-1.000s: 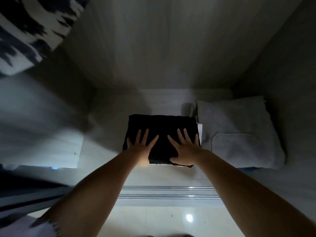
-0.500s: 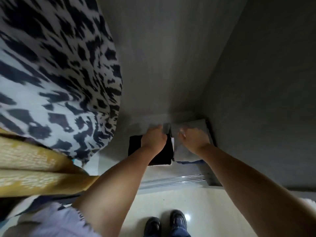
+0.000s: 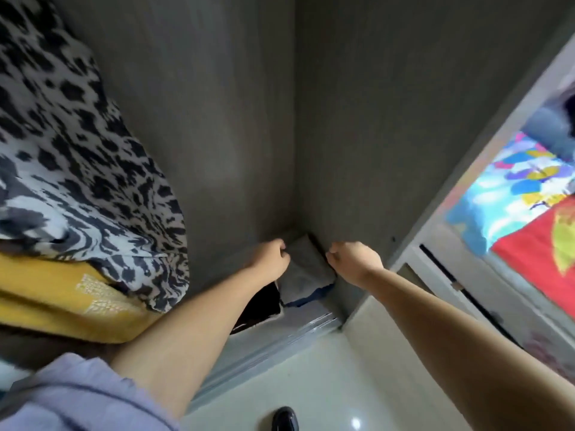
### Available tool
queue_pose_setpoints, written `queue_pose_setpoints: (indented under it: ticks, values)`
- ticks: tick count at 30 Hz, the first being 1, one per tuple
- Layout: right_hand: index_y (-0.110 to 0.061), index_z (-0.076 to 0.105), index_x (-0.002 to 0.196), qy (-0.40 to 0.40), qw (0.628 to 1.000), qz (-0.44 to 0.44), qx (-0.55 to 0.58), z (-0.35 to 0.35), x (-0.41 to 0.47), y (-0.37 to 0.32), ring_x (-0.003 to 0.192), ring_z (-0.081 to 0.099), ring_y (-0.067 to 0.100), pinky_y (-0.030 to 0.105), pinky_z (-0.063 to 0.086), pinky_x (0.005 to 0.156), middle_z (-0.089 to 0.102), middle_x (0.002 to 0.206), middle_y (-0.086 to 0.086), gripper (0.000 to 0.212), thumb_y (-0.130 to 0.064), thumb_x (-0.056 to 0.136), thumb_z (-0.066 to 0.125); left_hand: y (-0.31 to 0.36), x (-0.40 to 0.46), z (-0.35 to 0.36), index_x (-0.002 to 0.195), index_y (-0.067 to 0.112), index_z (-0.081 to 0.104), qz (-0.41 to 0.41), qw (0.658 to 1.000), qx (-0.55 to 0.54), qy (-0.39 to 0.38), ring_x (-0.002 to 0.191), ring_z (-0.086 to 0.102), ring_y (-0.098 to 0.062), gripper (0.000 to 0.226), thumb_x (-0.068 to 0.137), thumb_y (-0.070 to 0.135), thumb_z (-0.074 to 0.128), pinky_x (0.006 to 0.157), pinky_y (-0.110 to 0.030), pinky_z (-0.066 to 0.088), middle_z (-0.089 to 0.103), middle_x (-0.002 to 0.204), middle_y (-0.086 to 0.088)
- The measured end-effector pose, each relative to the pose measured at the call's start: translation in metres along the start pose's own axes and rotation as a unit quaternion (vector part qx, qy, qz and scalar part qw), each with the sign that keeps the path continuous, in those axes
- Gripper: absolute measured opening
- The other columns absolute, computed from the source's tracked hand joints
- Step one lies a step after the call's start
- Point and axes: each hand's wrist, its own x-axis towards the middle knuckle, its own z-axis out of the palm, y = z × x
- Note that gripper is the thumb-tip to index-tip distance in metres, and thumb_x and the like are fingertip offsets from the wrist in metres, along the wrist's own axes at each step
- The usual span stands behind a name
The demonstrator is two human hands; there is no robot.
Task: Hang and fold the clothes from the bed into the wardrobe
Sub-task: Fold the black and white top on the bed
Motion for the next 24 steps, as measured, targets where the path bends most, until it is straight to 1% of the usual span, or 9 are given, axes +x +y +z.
queue_pose_setpoints:
  ticks: [2,4,8,12,14,16,19,22,24]
  values:
    - [-0.021,0.063,0.109,0.002,1.0,0.027,-0.009,-0.011,-0.025,0.031,0.097,0.063,0.031,0.029,0.044,0.069,0.067,0.108,0.008,0.033,-0.04,0.095,0.04,0.03,-0.013,0.012,0.11,0.017,0.063,0.042,0.998,0.033,-0.03,0.094,0.063,-0.028,0.024,0.091,0.022,0.049,0.078,-0.029,0.047,0.066,0.107,-0.008]
    - [-0.02,0.061,0.109,-0.002,0.998,0.056,-0.026,-0.023,-0.051,0.067,0.098,0.062,0.032,0.03,0.042,0.069,0.066,0.109,0.011,0.029,-0.037,0.094,0.042,0.063,-0.026,0.031,0.101,0.019,0.064,0.09,0.99,0.083,-0.065,0.09,0.063,-0.028,0.021,0.09,0.024,0.047,0.073,-0.029,0.048,0.067,0.099,-0.005]
    - [-0.021,0.062,0.11,0.008,0.991,0.13,-0.041,-0.05,-0.114,0.146,0.103,0.062,0.031,0.031,0.044,0.074,0.065,0.113,0.008,0.032,-0.041,0.093,0.044,0.146,-0.055,0.073,0.103,0.022,0.064,0.185,0.964,0.163,-0.103,0.101,0.059,-0.029,0.023,0.09,0.025,0.045,0.073,-0.026,0.04,0.065,0.111,-0.003]
    - [-0.017,0.062,0.1,0.042,0.978,0.204,-0.019,-0.073,-0.197,0.236,0.095,0.062,0.03,0.031,0.043,0.07,0.066,0.104,0.008,0.031,-0.04,0.093,0.042,0.238,-0.091,0.12,0.109,0.02,0.062,0.239,0.948,0.167,-0.123,0.106,0.058,-0.029,0.026,0.091,0.025,0.044,0.085,-0.031,0.046,0.062,0.118,-0.005]
    - [-0.017,0.062,0.096,0.049,0.969,0.241,-0.021,-0.082,-0.242,0.281,0.09,0.062,0.029,0.031,0.045,0.069,0.066,0.1,0.006,0.03,-0.038,0.094,0.041,0.281,-0.111,0.15,0.11,0.019,0.061,0.266,0.94,0.168,-0.135,0.106,0.058,-0.028,0.027,0.091,0.025,0.043,0.084,-0.031,0.046,0.062,0.118,-0.005]
    - [-0.018,0.061,0.099,0.038,0.96,0.276,-0.028,-0.091,-0.285,0.325,0.089,0.063,0.026,0.032,0.048,0.069,0.065,0.098,0.003,0.028,-0.038,0.096,0.041,0.321,-0.132,0.18,0.107,0.018,0.062,0.299,0.929,0.169,-0.14,0.106,0.058,-0.028,0.026,0.09,0.025,0.043,0.082,-0.03,0.045,0.063,0.117,-0.005]
    - [-0.017,0.055,0.092,0.036,0.946,0.322,-0.017,-0.103,-0.34,0.382,0.078,0.06,0.021,0.03,0.05,0.063,0.059,0.082,-0.003,0.023,-0.036,0.097,0.042,0.378,-0.159,0.217,0.106,0.018,0.062,0.337,0.915,0.164,-0.151,0.107,0.058,-0.027,0.026,0.089,0.026,0.045,0.083,-0.031,0.045,0.064,0.115,-0.005]
    - [-0.017,0.049,0.082,0.046,0.93,0.365,-0.002,-0.109,-0.377,0.424,0.068,0.054,0.018,0.028,0.045,0.057,0.051,0.072,-0.004,0.026,-0.035,0.099,0.04,0.43,-0.175,0.243,0.105,0.017,0.063,0.367,0.901,0.164,-0.165,0.104,0.059,-0.025,0.026,0.088,0.025,0.045,0.082,-0.033,0.046,0.065,0.113,-0.004]
    - [-0.016,0.051,0.083,0.049,0.923,0.381,0.007,-0.111,-0.391,0.446,0.064,0.053,0.015,0.027,0.042,0.052,0.055,0.074,-0.002,0.029,-0.037,0.099,0.039,0.459,-0.179,0.256,0.104,0.016,0.062,0.388,0.89,0.168,-0.17,0.103,0.059,-0.025,0.025,0.089,0.025,0.044,0.082,-0.034,0.046,0.065,0.111,-0.005]
